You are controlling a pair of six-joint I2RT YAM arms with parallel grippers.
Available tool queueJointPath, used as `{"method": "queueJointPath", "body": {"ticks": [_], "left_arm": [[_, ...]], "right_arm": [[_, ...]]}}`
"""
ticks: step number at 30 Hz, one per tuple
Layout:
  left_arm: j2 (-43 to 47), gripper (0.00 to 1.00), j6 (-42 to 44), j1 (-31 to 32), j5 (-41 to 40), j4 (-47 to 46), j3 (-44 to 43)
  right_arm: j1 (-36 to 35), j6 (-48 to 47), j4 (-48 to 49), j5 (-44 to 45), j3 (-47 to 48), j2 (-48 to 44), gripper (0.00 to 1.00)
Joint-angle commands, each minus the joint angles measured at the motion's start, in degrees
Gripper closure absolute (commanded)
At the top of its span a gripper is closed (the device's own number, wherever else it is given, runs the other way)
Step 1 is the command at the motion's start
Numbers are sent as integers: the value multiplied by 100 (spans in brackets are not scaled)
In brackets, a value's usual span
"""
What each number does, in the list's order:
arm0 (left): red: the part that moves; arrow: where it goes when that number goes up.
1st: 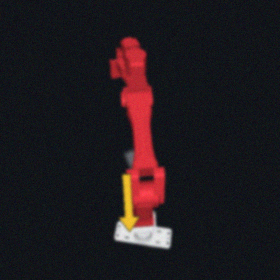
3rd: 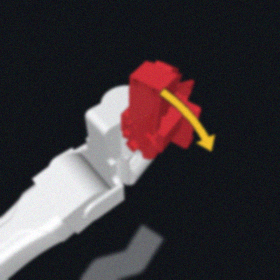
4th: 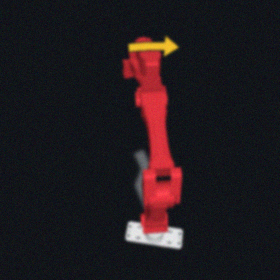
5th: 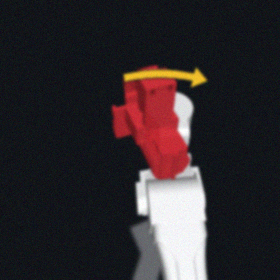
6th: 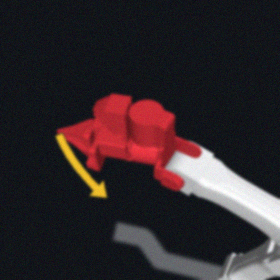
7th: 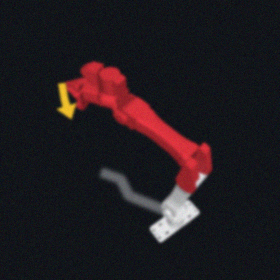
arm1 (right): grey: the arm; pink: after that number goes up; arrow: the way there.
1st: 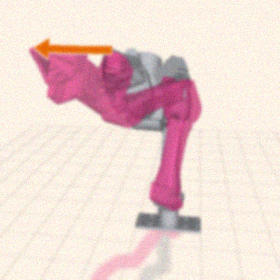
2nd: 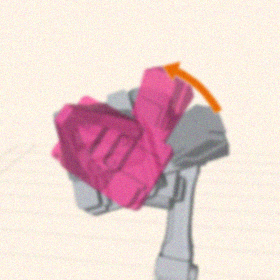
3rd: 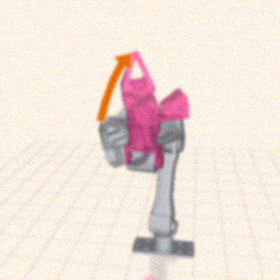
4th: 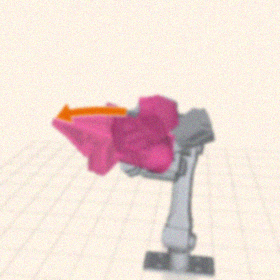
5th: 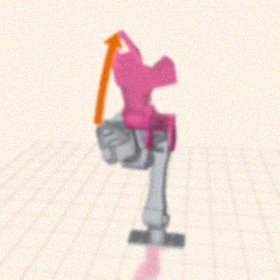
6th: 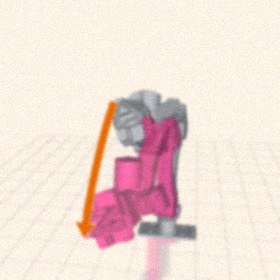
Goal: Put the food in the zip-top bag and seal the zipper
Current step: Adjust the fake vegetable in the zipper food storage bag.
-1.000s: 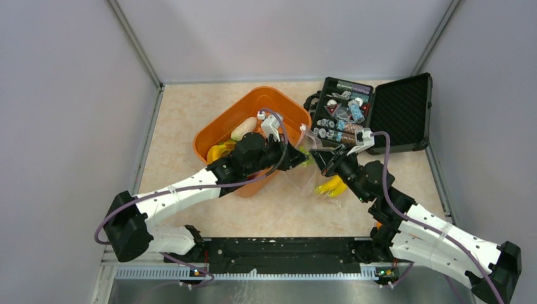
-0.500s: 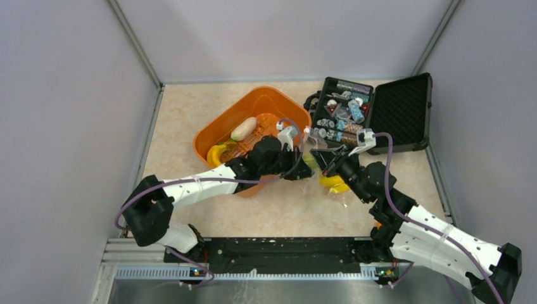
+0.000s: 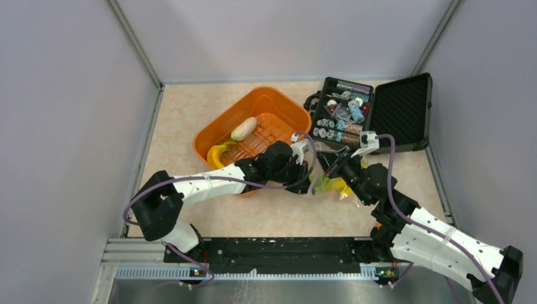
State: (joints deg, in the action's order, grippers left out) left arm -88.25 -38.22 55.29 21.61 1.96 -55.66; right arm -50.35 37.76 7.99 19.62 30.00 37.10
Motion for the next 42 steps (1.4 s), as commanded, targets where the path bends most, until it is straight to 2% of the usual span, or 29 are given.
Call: {"method": "queueJointPath", "body": {"ticks": [1, 8, 12, 16, 19, 23, 27, 29, 32, 37, 39, 41, 42], "left_arm": [[580, 78, 491, 61, -160, 454, 73], [1161, 36, 1053, 50, -766, 1367, -467], [1295, 27, 1228, 51, -733, 1578, -648], [1641, 22, 1399, 52, -764, 1669, -804], [1996, 15, 1482, 52, -1066, 1717, -864], [2332, 11, 1659, 44, -1772, 1885, -835], [2406, 9, 1488, -1, -2382, 1966, -655], [2328, 12, 1422, -18, -2346, 1952, -547], [2182, 22, 1265, -18, -2250, 1915, -431], [2114, 20, 1407, -18, -1352, 1399, -272], [1982, 19, 1470, -18, -1293, 1422, -371], [1927, 24, 1435, -18, -1382, 1682, -539], [1987, 25, 1494, -18, -1213, 1458, -476]], "right_arm": [[-4, 175, 103, 503, 239, -121, 100], [-2, 333, 158, 569, -69, -312, 100], [-1, 235, 129, 386, -19, -218, 100], [-2, 232, 86, 275, -14, -136, 100], [-1, 259, 127, 219, -61, -121, 100], [-1, 274, 212, 166, -91, -125, 100], [-1, 272, 266, 106, -97, -132, 100], [-1, 283, 284, 86, -93, -152, 100], [-1, 286, 386, 49, -144, -259, 100], [-1, 268, 332, 93, -139, -393, 100], [-1, 259, 338, 55, -152, -412, 100], [-4, 242, 337, 10, -150, -423, 100], [0, 234, 310, 3, -139, -419, 100]]}}
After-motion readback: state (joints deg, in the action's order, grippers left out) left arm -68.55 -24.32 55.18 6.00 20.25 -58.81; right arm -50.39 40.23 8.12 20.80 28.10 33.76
